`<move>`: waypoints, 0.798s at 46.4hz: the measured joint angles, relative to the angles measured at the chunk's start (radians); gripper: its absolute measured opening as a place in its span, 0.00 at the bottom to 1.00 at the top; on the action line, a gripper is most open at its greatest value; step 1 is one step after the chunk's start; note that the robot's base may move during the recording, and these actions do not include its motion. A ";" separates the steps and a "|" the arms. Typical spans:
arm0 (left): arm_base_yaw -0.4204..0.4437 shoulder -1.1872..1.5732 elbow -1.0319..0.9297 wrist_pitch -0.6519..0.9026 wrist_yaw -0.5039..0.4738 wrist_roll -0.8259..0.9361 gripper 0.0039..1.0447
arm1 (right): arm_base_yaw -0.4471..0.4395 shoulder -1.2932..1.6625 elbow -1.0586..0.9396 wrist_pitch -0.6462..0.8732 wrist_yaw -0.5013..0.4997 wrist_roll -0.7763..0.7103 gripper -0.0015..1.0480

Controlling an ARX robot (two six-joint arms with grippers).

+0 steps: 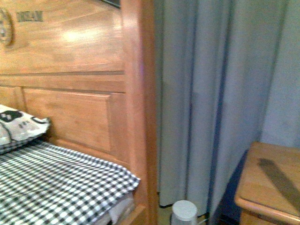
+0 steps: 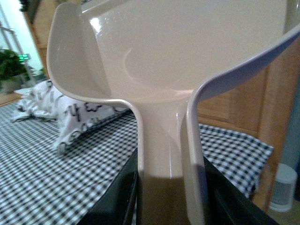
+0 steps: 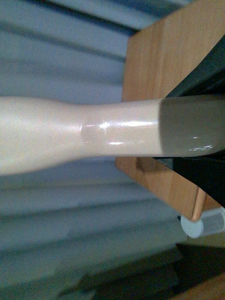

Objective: Clean up trash

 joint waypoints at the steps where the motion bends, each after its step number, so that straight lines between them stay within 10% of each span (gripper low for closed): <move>1: 0.000 0.000 0.000 0.000 -0.002 0.000 0.26 | 0.000 0.000 0.001 0.000 0.000 0.000 0.18; 37: 0.000 -0.001 0.000 0.000 -0.002 0.000 0.26 | 0.000 0.000 0.000 0.000 0.002 0.000 0.18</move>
